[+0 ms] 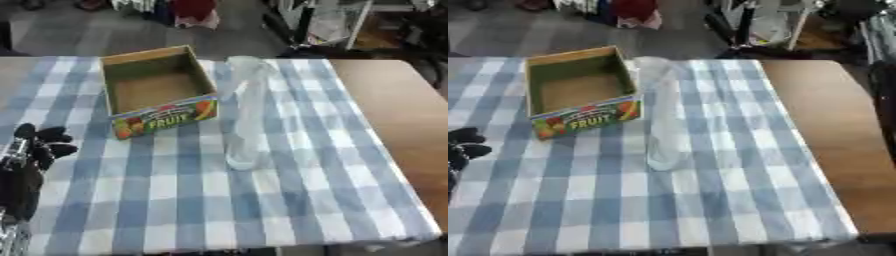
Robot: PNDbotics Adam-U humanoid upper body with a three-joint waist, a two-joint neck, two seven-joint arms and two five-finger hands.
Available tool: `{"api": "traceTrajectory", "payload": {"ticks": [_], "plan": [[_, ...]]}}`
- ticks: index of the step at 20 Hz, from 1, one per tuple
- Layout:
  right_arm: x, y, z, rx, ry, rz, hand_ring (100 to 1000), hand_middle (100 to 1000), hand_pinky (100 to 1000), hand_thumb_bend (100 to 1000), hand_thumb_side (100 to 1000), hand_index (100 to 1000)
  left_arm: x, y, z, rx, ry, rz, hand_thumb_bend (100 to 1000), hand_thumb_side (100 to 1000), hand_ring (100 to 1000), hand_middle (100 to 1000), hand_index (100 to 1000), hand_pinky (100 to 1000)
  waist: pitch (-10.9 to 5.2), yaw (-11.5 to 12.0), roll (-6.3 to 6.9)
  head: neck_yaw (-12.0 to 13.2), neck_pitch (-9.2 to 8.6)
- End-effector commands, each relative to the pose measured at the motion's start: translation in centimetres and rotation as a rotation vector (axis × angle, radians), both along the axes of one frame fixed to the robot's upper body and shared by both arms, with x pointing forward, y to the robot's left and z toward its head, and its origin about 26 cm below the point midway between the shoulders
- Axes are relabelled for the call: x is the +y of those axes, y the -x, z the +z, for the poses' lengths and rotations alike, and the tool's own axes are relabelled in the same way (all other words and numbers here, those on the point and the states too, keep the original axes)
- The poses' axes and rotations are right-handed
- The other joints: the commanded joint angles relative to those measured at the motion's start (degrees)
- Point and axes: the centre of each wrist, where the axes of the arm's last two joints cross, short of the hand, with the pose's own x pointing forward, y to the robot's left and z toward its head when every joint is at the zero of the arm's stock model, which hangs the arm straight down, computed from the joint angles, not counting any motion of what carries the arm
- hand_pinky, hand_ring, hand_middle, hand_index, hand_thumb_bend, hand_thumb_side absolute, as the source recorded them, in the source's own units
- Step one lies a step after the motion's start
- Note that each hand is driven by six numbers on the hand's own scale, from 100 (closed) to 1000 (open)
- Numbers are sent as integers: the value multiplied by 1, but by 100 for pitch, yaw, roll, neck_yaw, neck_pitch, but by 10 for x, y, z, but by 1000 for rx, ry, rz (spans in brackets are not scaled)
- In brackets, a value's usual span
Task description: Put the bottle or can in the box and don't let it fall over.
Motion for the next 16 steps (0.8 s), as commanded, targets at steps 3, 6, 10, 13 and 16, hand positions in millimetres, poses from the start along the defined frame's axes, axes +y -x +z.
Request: {"api": "traceTrajectory", "payload": {"ticks": [3, 6, 10, 13, 16], "plan": [[10, -19, -11, -35, 262, 142, 878, 882, 893, 100, 719, 959, 2, -2, 7, -15, -27, -14, 193, 1000, 621, 608, 750, 791, -71, 12, 14, -30, 33], [15, -26, -23, -26, 317, 138, 897, 896, 912, 100, 773, 972, 2, -2, 7, -16, -26, -14, 193, 1000, 621, 608, 750, 791, -74, 28, 14, -40, 33], [25, -33, -33, -38, 377, 140, 903, 899, 922, 100, 818, 981, 2, -2, 7, -14, -26, -16, 192, 1000, 621, 608, 750, 792, -73, 42, 21, -50, 32], [33, -37, -38, -47, 410, 146, 907, 899, 929, 100, 830, 986, 2, -1, 6, -11, -28, -17, 192, 1000, 621, 608, 750, 792, -73, 34, 27, -91, 28], [38, -39, -42, -62, 432, 155, 907, 900, 930, 100, 839, 989, 2, -1, 5, -9, -30, -17, 192, 1000, 617, 608, 750, 793, -72, 25, 28, -140, 15]]}}
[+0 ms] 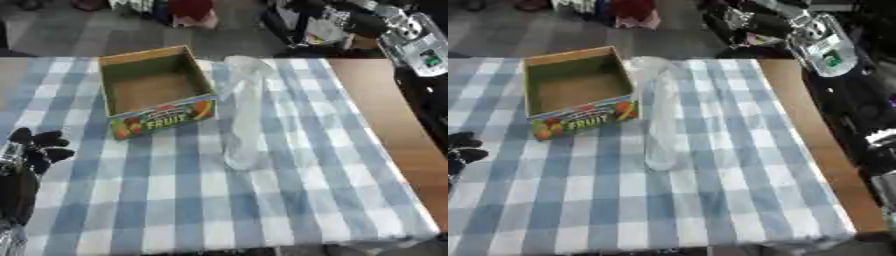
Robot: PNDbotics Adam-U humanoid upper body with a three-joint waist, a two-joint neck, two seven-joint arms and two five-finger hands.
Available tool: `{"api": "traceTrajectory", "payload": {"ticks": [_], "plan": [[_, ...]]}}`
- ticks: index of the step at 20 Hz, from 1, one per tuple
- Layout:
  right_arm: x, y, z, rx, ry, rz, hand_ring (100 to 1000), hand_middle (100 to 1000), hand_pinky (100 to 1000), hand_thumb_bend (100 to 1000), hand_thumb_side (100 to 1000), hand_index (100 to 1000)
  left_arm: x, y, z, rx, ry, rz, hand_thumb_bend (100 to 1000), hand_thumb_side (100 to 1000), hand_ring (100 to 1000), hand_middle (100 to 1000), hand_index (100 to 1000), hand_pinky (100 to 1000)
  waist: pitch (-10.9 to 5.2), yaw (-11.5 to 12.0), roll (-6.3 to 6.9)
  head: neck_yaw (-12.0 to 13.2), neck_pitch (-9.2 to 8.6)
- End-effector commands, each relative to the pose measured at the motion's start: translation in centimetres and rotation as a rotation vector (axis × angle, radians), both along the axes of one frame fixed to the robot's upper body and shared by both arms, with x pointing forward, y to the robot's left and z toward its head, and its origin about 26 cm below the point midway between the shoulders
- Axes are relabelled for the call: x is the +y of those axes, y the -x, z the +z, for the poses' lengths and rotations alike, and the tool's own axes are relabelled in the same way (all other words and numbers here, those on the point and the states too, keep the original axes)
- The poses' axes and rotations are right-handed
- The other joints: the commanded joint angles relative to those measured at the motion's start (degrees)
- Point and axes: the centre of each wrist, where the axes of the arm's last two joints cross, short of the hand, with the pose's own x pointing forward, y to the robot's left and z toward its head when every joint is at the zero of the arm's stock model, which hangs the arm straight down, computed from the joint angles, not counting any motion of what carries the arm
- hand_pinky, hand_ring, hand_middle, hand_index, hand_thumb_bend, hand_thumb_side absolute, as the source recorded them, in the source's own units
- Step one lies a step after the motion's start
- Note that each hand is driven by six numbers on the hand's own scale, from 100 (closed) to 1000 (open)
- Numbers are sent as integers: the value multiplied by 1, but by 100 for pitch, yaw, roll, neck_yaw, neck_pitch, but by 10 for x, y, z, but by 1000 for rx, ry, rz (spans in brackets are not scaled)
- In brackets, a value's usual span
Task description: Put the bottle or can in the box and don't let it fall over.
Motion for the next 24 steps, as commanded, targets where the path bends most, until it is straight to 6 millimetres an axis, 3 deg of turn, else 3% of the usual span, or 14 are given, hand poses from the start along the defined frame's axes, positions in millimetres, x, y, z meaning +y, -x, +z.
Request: {"api": "traceTrajectory", "payload": {"ticks": [1, 9, 15, 19, 24], "plan": [[2, -2, 13, -198, 246, 253, 907, 900, 930, 100, 839, 989, 3, -1, 6, -15, -26, -6, 192, 1000, 617, 608, 750, 793, -73, -9, 22, -54, 12], [17, -1, 20, -240, 253, 306, 914, 905, 937, 100, 877, 996, 5, 0, 5, -8, -33, -7, 191, 1000, 615, 608, 750, 794, -86, -23, 11, -254, -56], [52, 7, 33, -268, 237, 422, 920, 909, 938, 100, 922, 1000, 6, 1, 3, -2, -40, -6, 190, 1000, 615, 609, 750, 795, -92, -24, -4, -500, -86], [79, 14, 32, -265, 263, 492, 938, 926, 942, 100, 1000, 1000, 6, 1, 3, 1, -43, -11, 190, 1000, 614, 609, 750, 795, -94, -17, -12, -591, -122], [101, 21, 31, -261, 293, 553, 943, 933, 945, 100, 1000, 1000, 6, 1, 3, 2, -45, -14, 191, 1000, 615, 609, 750, 796, -97, -10, -22, -642, -147]]}}
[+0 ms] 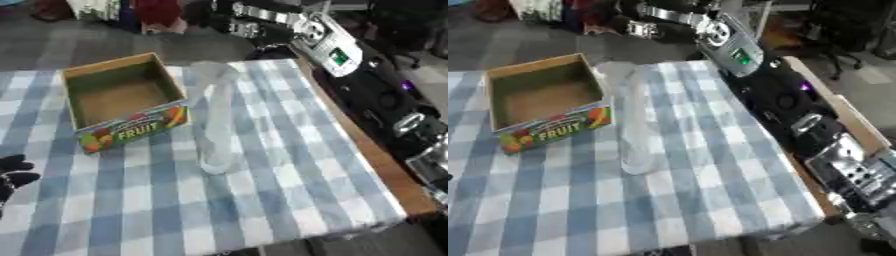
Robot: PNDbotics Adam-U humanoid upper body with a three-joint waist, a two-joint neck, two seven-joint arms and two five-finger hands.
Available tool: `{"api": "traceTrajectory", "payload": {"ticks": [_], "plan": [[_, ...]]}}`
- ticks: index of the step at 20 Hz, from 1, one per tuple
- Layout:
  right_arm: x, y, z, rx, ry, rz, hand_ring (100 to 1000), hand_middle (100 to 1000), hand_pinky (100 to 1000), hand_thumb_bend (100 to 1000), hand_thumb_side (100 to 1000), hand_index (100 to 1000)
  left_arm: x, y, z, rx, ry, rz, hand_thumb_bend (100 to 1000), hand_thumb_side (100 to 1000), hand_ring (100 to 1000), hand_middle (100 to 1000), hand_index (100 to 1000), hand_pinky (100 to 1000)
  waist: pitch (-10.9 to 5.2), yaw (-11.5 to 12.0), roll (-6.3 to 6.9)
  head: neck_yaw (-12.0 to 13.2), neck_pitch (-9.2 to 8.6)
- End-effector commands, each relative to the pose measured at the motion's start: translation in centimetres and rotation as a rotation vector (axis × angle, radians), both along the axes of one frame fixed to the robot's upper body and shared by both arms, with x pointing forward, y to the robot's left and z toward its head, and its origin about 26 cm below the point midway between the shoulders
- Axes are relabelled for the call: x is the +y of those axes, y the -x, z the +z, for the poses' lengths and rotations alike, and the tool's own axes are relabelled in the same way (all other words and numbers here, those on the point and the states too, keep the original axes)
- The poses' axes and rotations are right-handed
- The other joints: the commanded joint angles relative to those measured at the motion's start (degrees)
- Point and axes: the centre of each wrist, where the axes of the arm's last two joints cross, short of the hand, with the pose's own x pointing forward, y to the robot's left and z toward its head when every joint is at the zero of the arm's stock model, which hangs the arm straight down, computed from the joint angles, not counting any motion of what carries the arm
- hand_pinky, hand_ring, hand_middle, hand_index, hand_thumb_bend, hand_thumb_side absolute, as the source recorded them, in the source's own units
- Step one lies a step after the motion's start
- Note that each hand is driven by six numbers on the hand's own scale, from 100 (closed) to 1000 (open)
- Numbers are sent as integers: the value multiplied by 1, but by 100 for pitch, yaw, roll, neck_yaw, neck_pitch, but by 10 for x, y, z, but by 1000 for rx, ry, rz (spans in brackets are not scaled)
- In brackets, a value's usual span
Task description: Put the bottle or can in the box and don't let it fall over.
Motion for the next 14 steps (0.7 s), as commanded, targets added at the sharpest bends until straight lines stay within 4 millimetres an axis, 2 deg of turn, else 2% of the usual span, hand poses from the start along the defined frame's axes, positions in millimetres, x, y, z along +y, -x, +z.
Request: {"api": "traceTrajectory", "payload": {"ticks": [1, 8, 14], "plan": [[11, 7, 19, -232, 191, 288, 943, 934, 946, 100, 1000, 1000, 3, -1, 7, -15, -27, -10, 191, 1000, 615, 609, 750, 796, -83, -4, 13, -31, -83], [18, 21, 25, -307, 255, 340, 956, 945, 965, 100, 1000, 1000, 4, -1, 5, -8, -32, -8, 190, 1000, 615, 609, 750, 798, -75, -33, 7, -32, -81], [11, 19, 10, -363, 375, 331, 969, 956, 978, 100, 1000, 1000, 5, 0, 4, -5, -38, -7, 188, 1000, 615, 610, 750, 799, -77, -59, 9, -10, -67]]}}
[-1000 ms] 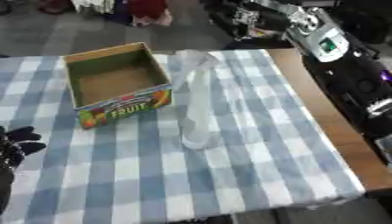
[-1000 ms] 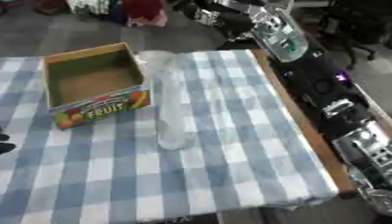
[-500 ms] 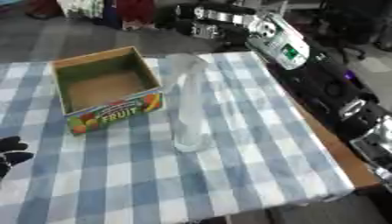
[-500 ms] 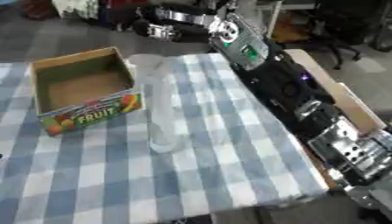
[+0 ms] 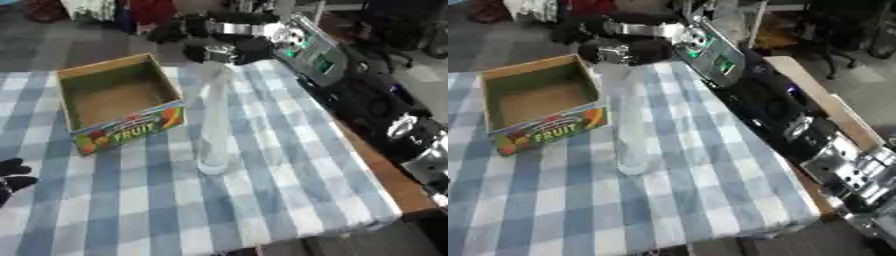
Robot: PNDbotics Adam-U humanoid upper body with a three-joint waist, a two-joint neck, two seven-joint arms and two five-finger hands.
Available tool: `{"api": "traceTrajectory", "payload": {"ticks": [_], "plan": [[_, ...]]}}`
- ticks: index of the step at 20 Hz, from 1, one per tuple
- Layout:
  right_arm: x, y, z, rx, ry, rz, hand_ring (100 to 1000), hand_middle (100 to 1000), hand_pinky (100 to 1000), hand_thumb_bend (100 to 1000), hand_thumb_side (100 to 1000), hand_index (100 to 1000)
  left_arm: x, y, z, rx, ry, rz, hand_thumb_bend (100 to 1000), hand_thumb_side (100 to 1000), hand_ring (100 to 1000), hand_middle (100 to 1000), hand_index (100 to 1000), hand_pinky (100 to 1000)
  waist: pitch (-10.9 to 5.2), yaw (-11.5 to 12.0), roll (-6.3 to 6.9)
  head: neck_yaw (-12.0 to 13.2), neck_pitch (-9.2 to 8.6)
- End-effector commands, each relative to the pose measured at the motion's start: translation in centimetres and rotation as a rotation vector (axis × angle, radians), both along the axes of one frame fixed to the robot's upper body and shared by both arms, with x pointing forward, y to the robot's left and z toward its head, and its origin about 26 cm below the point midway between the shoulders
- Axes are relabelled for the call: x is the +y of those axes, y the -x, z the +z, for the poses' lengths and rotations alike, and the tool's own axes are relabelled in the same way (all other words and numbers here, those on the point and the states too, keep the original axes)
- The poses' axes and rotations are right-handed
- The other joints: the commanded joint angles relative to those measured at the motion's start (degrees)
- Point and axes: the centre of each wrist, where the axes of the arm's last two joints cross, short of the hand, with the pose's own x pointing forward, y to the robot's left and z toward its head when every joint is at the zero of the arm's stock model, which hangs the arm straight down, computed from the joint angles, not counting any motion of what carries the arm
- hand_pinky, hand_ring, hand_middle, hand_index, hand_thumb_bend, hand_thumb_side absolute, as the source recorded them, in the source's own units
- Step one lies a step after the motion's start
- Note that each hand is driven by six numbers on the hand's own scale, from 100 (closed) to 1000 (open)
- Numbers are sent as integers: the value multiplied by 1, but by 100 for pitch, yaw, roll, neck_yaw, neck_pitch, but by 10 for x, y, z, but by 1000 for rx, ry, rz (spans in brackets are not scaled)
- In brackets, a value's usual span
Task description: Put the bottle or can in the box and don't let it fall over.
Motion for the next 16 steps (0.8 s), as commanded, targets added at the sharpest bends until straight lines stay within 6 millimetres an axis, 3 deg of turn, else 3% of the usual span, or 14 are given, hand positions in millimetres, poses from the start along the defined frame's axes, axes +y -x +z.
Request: {"api": "traceTrajectory", "payload": {"ticks": [1, 8, 16], "plan": [[-11, -3, 4, -254, 294, 252, 974, 960, 985, 100, 1000, 1000, 4, -1, 7, -15, -30, -6, 188, 1000, 616, 610, 750, 799, -79, -19, 24, 13, -64], [-23, -12, -21, -248, 400, 197, 968, 960, 981, 100, 1000, 1000, 5, -1, 6, -12, -32, -5, 188, 1000, 616, 611, 751, 800, -79, -27, 21, 40, -44], [-34, -16, -26, -234, 423, 160, 962, 959, 979, 100, 1000, 1000, 5, -1, 6, -12, -33, -5, 188, 1000, 617, 611, 750, 801, -68, -24, 23, 59, -23]]}}
